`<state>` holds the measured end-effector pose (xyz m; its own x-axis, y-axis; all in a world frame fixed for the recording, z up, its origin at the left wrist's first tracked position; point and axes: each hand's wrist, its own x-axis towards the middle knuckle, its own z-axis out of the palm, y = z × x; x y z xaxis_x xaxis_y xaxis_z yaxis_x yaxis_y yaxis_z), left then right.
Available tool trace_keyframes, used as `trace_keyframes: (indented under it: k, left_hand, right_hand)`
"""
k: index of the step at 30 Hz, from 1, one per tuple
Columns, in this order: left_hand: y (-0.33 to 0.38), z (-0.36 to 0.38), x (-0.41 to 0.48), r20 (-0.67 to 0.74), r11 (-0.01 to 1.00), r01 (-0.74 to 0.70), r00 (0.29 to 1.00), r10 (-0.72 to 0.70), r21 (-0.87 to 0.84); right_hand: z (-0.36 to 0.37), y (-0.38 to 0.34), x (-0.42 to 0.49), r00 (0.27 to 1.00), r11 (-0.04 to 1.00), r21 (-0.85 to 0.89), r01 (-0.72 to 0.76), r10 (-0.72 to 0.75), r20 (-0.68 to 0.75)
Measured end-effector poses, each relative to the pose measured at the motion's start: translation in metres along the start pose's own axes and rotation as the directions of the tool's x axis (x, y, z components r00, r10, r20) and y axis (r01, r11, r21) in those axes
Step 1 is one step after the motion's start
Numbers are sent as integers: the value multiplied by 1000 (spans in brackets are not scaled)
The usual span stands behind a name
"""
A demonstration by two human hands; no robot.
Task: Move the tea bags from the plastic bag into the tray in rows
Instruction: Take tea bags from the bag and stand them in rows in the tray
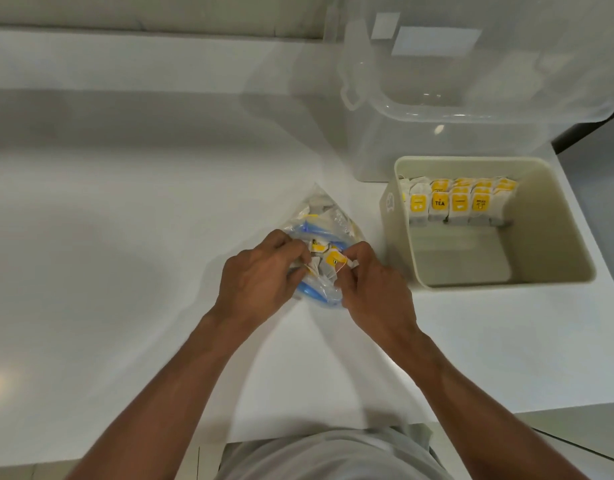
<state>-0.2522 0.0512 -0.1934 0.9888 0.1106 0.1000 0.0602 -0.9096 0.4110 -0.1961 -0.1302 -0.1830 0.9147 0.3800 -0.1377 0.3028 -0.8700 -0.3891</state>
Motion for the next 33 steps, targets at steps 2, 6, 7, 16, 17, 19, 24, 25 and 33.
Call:
trace_keyframes:
  k: [2,6,7,16,17,19,24,25,33]
  left_hand:
    - [3,-2,3,-20,1000,-17,1000,17,-16]
    - [11,-11,6,35,975,102,995,-98,-195]
    - [13,-14,7,56,955,149,989,-139,-258]
    - [21,-24,18,230,649,340,940,-251,-681]
    - [21,-26,19,233,609,344,938,-256,-715]
    - [23,-32,20,228,557,337,939,-257,-759]
    - [24,-36,27,172,664,348,933,-317,-662]
    - [25,-36,28,168,689,346,934,-314,-637]
    - [26,-37,28,179,694,397,913,-368,-600]
  right_hand:
    - [1,6,-4,1000,997,70,18,-19,7]
    - [-2,11,-14,1000,982,190,22,-21,-6]
    - [-5,11,-15,1000,975,222,15,-11,-18]
    - [-25,1,-15,988,925,377,42,19,-156]
    - [-28,-1,-14,989,909,414,39,25,-148]
    - [-32,-3,-12,992,859,512,3,60,-107]
    - [-39,-6,-5,994,857,515,-16,70,-86]
    - [-40,-7,-4,993,874,485,-10,65,-98]
    - [-71,-15,6,927,715,681,-158,-131,352]
